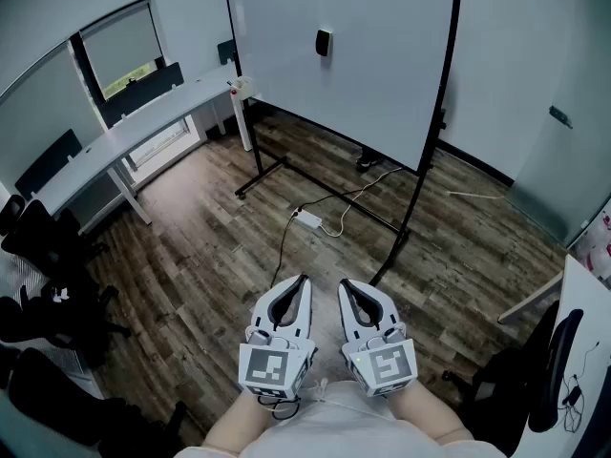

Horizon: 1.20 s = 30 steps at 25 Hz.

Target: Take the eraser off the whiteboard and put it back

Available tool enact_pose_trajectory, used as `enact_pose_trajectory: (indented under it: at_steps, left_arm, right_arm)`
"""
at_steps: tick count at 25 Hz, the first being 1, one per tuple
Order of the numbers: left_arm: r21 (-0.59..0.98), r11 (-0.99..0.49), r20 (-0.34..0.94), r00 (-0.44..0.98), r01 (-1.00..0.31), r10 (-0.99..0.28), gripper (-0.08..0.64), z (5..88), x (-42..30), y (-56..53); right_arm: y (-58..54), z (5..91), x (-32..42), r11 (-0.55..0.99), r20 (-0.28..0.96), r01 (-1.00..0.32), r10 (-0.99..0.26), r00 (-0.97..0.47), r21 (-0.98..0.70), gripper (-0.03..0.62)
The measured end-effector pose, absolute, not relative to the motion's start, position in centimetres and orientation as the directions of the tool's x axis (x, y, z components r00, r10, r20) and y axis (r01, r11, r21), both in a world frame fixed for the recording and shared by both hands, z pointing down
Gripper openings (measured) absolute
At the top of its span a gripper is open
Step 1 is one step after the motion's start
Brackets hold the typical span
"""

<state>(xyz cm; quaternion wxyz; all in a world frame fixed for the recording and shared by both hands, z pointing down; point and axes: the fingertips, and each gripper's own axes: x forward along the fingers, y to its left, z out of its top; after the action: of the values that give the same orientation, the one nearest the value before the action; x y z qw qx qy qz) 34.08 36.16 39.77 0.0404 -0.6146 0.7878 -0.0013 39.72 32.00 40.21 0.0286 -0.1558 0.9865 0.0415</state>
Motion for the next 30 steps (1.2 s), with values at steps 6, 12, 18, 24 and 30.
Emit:
enact_pose_trajectory:
  at_steps: [6, 12, 18, 24, 30]
  left_arm:
    - [-0.053, 0.234, -0.026, -0.233, -0.971, -0.972, 0.017, 40.9, 34.3, 36.3]
    - [-0.047, 0.253, -0.009, -0.253, -0.966, -0.968, 0.017, 41.3, 34.0, 35.7]
    - [-0.043, 0.243, 0.028, -0.245, -0.969, -0.969, 0.017, 43.1, 33.6, 34.9]
    - [-0.026, 0.274, 0.049, -0.275, -0.961, -0.960, 0.017, 43.1, 31.3, 33.5]
    - [-0.026, 0.257, 0.032, -0.258, -0.966, -0.966, 0.017, 44.5, 27.8, 31.5]
  right_arm:
    - [31.9, 40.7, 39.8, 0.953, -0.092, -0.295, -0.289, -0.953, 0.066, 0.026]
    - [31.0, 41.5, 39.6, 0.955, -0.078, -0.294, -0.291, -0.954, 0.032, 0.026]
    - [29.8, 43.6, 39.2, 0.956, -0.023, -0.292, -0.292, -0.956, -0.007, 0.026]
    - [28.1, 45.0, 37.3, 0.960, 0.001, -0.279, -0.279, -0.960, -0.024, 0.026]
    - [25.8, 45.9, 33.8, 0.959, 0.021, -0.284, -0.283, -0.959, -0.011, 0.026]
